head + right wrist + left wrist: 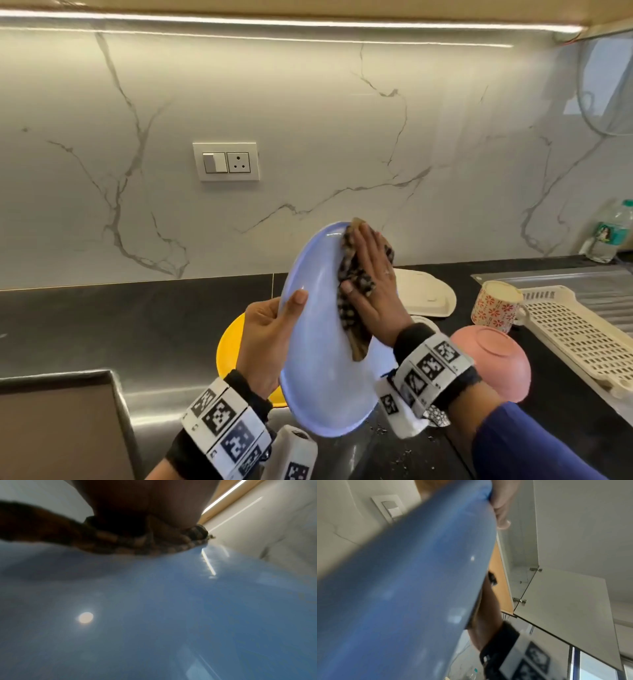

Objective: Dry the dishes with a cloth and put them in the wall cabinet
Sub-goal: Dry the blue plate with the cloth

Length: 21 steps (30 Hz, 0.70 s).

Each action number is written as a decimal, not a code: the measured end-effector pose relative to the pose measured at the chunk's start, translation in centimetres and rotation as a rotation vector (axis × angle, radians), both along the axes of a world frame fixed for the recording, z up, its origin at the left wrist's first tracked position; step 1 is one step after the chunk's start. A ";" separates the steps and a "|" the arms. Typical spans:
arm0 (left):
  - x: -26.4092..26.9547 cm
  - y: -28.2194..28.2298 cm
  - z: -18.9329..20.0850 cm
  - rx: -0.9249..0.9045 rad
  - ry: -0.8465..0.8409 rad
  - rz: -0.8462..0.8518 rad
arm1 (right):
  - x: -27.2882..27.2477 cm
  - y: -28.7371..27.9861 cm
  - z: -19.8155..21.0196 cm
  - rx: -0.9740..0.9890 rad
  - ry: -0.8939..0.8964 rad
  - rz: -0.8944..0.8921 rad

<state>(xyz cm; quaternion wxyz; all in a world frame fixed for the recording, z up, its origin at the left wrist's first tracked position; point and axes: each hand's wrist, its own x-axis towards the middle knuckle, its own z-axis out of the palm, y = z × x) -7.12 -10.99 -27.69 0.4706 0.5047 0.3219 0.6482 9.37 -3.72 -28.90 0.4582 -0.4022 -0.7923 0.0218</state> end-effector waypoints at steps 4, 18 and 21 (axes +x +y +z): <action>-1.2 0.8 -0.2 -0.023 -0.107 -0.015 | 3.4 1.7 -2.9 -0.120 0.097 -0.088; 0.2 1.2 -1.2 -0.212 -0.276 -0.014 | -1.4 -7.0 -7.5 0.051 -0.246 0.072; 0.5 0.9 -1.1 -0.206 -0.263 -0.076 | -0.9 -4.9 -5.9 0.077 -0.204 0.069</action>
